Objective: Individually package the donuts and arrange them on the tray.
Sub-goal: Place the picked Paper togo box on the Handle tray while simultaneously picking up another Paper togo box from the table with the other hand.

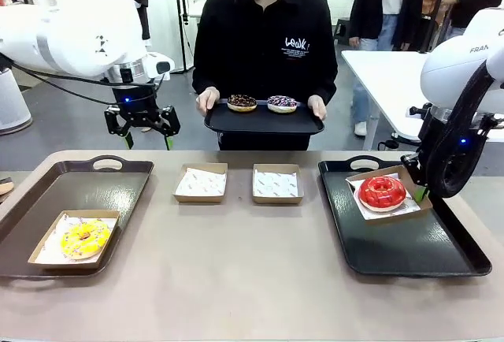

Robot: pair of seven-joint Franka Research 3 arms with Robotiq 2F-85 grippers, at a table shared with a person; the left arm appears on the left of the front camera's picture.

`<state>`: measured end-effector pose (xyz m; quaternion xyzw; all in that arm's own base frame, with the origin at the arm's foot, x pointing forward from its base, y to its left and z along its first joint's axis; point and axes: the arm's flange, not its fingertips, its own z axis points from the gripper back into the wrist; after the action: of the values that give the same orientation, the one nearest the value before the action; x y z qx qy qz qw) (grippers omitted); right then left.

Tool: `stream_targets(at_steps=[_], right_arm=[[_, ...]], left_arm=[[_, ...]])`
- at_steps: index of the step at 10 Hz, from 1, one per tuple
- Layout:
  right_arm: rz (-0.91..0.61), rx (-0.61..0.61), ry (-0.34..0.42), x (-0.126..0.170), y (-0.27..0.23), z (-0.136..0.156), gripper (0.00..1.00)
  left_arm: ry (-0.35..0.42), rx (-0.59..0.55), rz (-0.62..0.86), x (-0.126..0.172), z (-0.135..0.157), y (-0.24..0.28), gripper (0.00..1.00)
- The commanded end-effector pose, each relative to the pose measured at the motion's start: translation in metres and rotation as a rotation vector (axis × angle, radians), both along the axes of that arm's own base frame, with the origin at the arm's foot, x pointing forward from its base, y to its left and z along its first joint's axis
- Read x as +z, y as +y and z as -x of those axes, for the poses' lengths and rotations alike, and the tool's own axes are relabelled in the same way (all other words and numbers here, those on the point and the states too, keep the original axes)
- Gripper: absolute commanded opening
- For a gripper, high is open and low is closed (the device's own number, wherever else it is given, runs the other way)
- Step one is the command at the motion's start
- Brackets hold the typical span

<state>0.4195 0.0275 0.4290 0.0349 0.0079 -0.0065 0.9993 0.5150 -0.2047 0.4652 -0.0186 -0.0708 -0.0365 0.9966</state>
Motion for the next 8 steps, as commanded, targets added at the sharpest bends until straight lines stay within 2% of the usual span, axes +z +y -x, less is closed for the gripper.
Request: stream_targets(at_steps=[1, 8], right_arm=[[0.007, -0.005, 0.003, 0.0033, 0.0006, -0.0010, 0.01], [0.007, -0.005, 0.003, 0.0033, 0.0006, -0.0010, 0.01]], left_arm=[[0.026, 0.009, -0.009, 0.0017, 0.0015, 0.0064, 1.00], [0.026, 0.009, -0.009, 0.0017, 0.0015, 0.0064, 1.00]])
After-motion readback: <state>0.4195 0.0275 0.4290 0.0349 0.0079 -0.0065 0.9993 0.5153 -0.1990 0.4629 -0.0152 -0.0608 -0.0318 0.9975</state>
